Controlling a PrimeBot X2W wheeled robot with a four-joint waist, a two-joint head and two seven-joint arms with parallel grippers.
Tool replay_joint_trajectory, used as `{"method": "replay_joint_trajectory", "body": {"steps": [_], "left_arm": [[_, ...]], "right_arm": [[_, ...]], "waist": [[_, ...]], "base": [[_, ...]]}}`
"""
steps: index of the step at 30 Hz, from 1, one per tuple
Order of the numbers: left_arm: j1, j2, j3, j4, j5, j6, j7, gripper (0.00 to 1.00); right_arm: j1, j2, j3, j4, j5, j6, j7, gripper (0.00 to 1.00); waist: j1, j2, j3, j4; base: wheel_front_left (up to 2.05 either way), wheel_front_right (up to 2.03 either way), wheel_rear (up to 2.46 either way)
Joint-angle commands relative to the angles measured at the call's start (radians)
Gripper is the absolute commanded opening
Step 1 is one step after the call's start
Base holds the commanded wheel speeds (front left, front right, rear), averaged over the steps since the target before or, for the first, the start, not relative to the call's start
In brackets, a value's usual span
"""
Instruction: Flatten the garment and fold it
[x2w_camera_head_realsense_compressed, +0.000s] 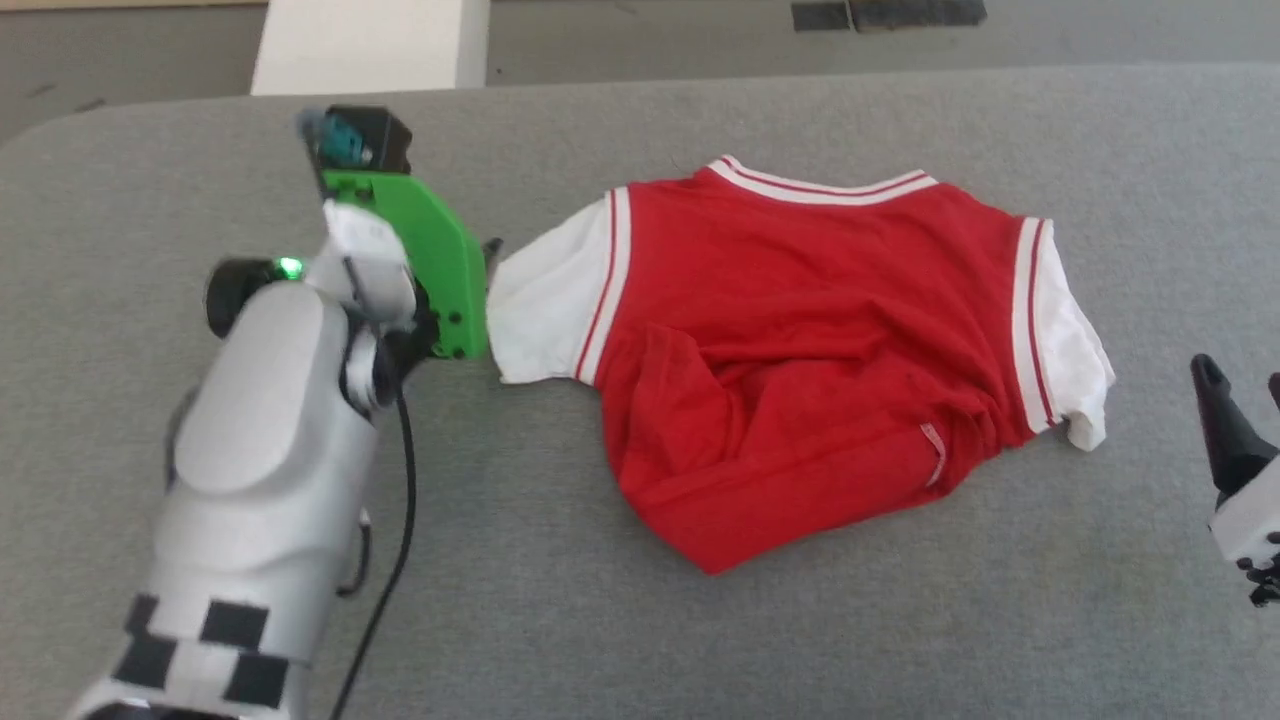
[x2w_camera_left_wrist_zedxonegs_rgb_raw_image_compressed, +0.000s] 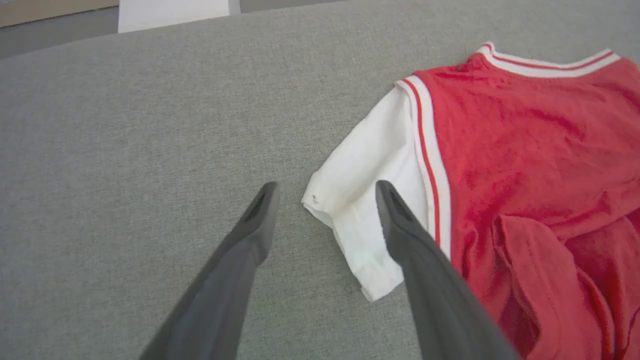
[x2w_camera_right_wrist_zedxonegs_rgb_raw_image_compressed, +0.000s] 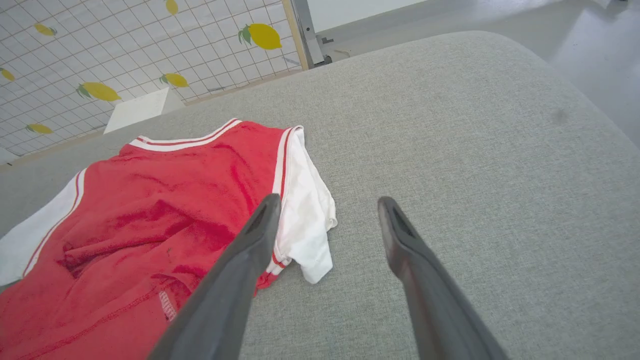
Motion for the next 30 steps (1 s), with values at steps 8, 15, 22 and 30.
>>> {"method": "replay_joint_trajectory", "body": {"steps": [8,15,22,30], "left_arm": [[-0.112,0.068,-0.092,0.114,0.082,-0.028,0.141,1.00],[-0.116,0.074,-0.133,0.192,0.097,-0.045,0.177,1.00],[-0.086,0.045,-0.108,0.219,0.014,-0.066,0.180,0.00],[-0.087,0.062,0.088,0.123,-0.149,-0.030,0.054,0.00]], "right_arm": [[-0.022,0.001,-0.001,0.009,0.026,-0.001,-0.047,1.00],[-0.020,0.001,-0.006,0.010,0.033,-0.001,-0.064,1.00],[-0.039,0.001,0.000,0.013,0.021,-0.001,-0.068,1.00],[-0.074,0.001,0.033,-0.002,-0.065,-0.001,-0.008,1.00]], "waist": [[0.0000,-0.0001,0.133,-0.102],[0.0000,-0.0001,0.164,-0.109],[0.0000,-0.0001,0.168,-0.093],[0.0000,-0.0001,0.155,-0.078]], "base": [[0.00,0.00,0.00],[0.00,0.00,0.00],[0.00,0.00,0.00],[0.00,0.00,0.00]]}}
